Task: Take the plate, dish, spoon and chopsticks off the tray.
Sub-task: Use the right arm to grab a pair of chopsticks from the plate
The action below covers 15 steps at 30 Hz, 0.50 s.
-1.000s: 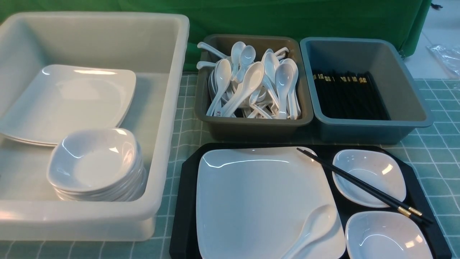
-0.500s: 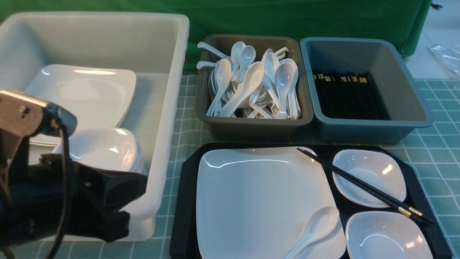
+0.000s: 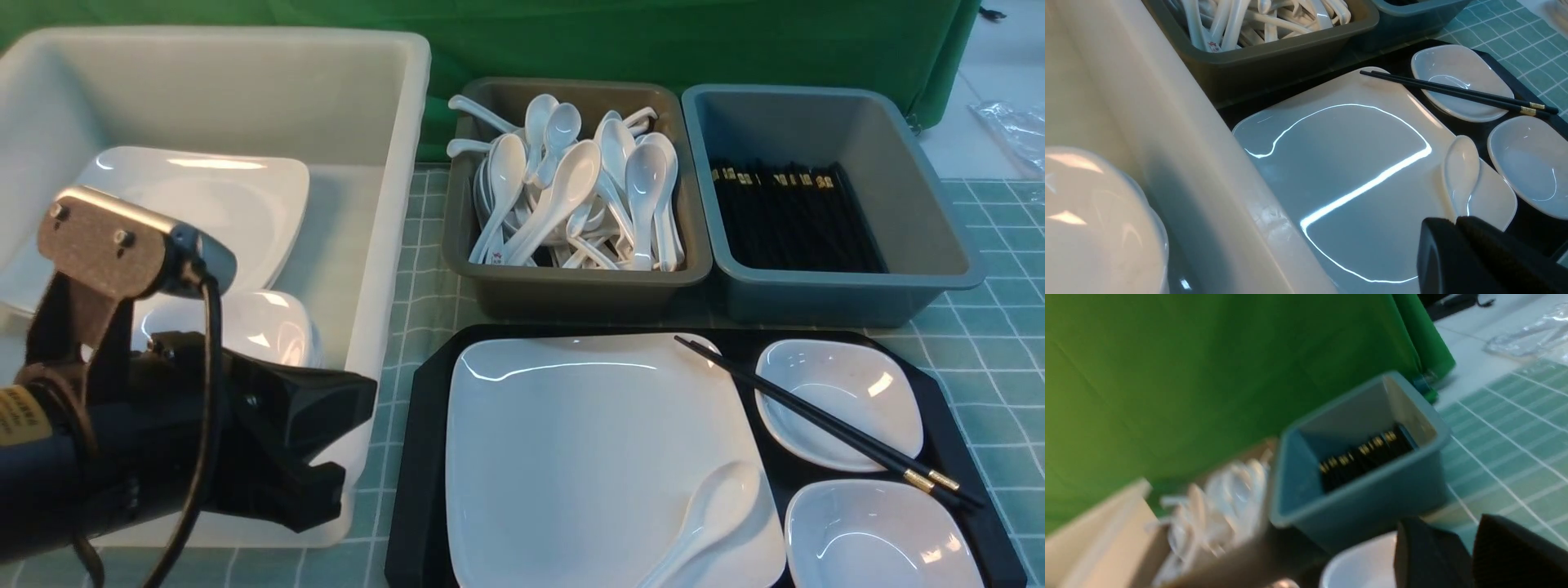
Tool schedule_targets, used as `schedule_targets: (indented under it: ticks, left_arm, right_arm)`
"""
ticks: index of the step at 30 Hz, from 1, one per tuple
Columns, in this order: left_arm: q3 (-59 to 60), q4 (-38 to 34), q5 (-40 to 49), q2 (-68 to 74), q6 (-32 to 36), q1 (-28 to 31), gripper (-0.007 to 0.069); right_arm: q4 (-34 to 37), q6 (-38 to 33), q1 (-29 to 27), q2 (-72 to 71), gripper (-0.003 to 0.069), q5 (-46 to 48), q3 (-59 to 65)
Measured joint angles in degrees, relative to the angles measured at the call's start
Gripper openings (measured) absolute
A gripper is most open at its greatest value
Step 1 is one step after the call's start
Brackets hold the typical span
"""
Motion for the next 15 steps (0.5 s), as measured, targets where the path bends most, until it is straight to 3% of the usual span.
schedule_targets:
  ticks: [11, 15]
  left_arm:
    - [0.0, 0.5, 0.2, 0.0, 0.0, 0.0, 0.0018]
    - [0.0, 0.5, -0.2, 0.0, 0.0, 0.0, 0.0018]
  right_arm:
    - [0.1, 2.4, 0.0, 0.0, 0.0242, -2.2, 0.0]
    - [0.1, 0.7, 1.1, 1.9, 0.0228, 5.9, -2.7]
